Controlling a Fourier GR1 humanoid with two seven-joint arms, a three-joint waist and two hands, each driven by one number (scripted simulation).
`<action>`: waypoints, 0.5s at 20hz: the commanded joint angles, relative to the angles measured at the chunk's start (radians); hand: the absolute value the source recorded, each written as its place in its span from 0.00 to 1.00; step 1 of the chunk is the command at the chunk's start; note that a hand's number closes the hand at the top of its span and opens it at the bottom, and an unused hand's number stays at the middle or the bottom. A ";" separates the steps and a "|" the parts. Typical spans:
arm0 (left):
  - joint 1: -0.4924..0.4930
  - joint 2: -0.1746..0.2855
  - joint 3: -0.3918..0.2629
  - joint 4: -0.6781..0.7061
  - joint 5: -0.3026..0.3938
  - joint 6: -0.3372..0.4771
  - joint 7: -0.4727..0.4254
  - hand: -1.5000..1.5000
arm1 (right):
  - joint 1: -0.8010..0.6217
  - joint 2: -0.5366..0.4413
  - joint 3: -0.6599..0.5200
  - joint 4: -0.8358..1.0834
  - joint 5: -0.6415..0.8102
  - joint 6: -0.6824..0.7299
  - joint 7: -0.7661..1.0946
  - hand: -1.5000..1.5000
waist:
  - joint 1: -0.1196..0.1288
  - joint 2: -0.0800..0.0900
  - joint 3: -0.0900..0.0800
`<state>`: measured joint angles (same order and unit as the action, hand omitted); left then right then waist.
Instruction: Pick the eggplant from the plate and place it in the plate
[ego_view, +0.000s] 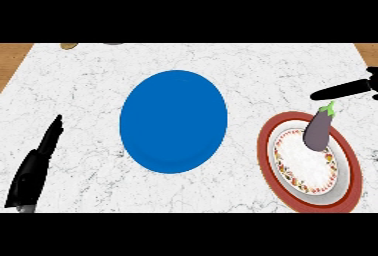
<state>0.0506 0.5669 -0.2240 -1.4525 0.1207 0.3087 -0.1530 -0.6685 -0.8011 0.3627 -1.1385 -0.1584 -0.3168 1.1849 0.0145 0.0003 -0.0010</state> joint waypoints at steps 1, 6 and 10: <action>-0.008 -0.006 0.002 0.012 -0.008 -0.010 -0.008 0.50 | 0.015 -0.018 0.013 0.065 -0.083 0.218 0.069 0.00 | -0.003 0.004 0.001; -0.021 -0.024 0.018 0.039 -0.021 -0.011 -0.008 0.50 | -0.002 0.003 0.026 0.093 -0.111 0.260 0.069 0.00 | -0.006 0.002 0.000; 0.016 -0.024 0.038 -0.020 -0.019 -0.022 0.021 0.50 | 0.020 0.034 0.020 0.078 -0.108 0.239 0.059 0.00 | -0.007 -0.001 0.001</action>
<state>0.0658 0.5584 -0.1939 -1.4588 0.1156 0.2827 -0.1529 -0.6339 -0.7953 0.3811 -1.0509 -0.2678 -0.1487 1.1281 0.0099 0.0005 -0.0002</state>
